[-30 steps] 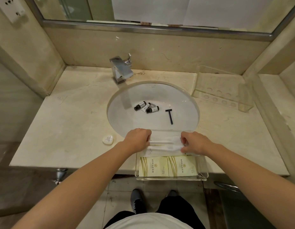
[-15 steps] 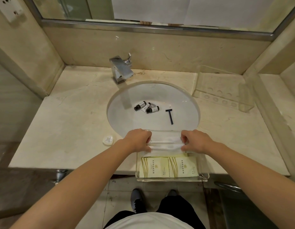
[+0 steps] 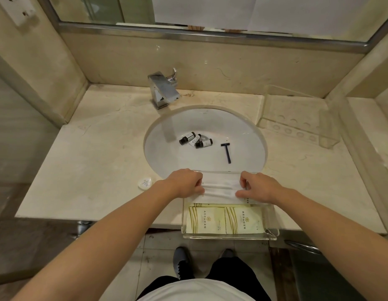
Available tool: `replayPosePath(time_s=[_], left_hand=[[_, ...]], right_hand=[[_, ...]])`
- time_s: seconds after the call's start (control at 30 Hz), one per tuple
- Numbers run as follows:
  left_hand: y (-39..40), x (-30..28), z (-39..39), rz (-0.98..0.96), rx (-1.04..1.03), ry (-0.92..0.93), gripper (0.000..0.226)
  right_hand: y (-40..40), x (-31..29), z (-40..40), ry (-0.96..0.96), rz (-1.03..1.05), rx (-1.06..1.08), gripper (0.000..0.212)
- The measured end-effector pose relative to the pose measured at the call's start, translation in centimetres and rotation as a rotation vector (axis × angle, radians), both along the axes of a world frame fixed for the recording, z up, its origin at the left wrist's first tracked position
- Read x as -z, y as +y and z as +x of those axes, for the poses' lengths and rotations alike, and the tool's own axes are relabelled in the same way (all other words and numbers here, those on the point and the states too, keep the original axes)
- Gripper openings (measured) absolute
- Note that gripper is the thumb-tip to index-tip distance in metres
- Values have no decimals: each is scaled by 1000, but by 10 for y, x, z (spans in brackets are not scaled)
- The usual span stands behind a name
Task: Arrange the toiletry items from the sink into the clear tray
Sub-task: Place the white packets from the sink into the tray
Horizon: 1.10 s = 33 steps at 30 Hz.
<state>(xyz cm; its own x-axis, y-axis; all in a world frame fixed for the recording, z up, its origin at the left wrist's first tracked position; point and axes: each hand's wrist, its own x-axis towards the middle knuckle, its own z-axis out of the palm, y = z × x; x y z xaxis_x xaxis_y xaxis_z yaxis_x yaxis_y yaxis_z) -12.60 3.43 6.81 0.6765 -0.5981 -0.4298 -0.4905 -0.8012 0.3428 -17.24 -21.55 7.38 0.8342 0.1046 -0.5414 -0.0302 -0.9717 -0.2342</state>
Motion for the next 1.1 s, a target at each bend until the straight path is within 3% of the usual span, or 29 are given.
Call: replayPosePath(time_s=[0.77,1.0,1.1], left_hand=[[-5,2,-2,129,30,-41,33],[-4,-1,-1,108,17,-13,32],[-4,-3,5,4,-79,56,28]], right_hand=[[1,5,4,2,12,42,36],[4,-3,12,41,-18,22,32],[8,-11,23,-33,-1,31,29]])
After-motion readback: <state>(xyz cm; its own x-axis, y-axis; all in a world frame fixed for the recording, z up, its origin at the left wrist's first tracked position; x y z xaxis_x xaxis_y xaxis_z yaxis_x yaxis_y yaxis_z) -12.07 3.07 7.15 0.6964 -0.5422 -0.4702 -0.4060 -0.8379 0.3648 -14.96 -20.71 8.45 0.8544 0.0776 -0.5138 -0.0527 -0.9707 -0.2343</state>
